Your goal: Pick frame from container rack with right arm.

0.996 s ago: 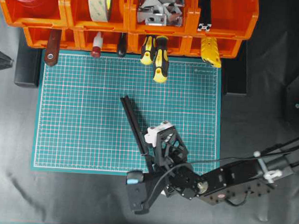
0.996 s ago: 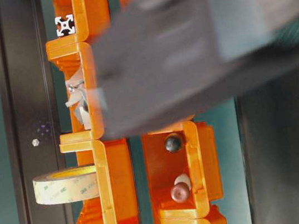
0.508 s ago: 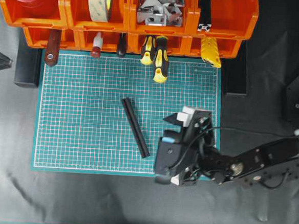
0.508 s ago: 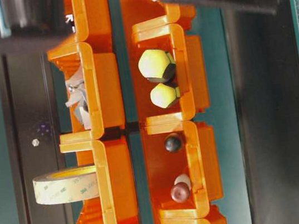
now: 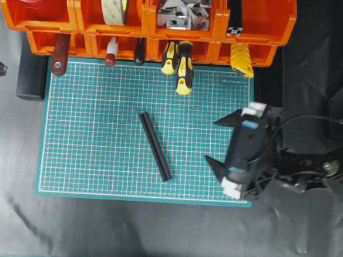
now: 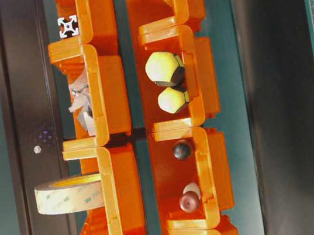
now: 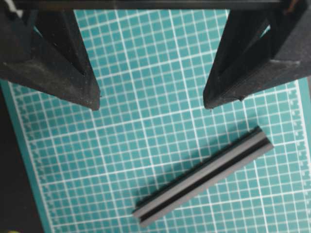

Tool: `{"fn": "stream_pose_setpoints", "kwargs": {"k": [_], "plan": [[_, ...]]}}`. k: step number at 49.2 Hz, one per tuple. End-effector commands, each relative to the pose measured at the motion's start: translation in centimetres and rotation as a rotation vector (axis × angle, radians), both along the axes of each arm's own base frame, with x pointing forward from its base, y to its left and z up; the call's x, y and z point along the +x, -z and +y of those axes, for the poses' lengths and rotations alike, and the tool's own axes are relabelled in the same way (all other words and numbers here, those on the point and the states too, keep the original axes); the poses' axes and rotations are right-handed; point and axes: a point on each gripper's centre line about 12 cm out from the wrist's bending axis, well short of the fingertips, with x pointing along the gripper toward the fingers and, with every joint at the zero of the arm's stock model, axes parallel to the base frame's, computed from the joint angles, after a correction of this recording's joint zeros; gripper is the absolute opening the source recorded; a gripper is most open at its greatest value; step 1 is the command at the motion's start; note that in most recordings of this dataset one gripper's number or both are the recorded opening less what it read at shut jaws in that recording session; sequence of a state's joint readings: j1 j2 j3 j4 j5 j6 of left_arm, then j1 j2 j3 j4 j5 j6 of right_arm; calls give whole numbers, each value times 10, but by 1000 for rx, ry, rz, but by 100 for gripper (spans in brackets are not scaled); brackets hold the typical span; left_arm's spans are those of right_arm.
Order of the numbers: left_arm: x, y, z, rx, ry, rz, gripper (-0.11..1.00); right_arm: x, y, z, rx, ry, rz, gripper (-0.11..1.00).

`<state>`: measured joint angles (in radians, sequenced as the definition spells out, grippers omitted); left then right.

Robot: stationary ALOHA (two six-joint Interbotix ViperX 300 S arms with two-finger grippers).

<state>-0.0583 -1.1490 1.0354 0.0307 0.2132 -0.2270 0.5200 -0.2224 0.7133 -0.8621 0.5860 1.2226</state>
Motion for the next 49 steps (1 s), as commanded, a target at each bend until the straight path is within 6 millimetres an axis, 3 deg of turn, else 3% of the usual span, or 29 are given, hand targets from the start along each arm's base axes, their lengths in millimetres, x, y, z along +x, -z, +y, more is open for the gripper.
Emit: {"fn": "stream_pose_setpoints", "kwargs": {"k": [1, 11, 26, 49], "plan": [[1, -12, 2, 3, -14, -29, 0, -6, -23, -3, 40, -5, -71, 83], [1, -10, 4, 7, -26, -22, 0, -21, -50, -15, 84, -2, -162, 83], [1, 2, 4, 8, -26, 4, 0, -47, -64, -40, 198, 43, -279, 83], [-4, 10, 11, -11, -66, 6, 0, -66, -65, -48, 283, 7, -356, 82]]}}
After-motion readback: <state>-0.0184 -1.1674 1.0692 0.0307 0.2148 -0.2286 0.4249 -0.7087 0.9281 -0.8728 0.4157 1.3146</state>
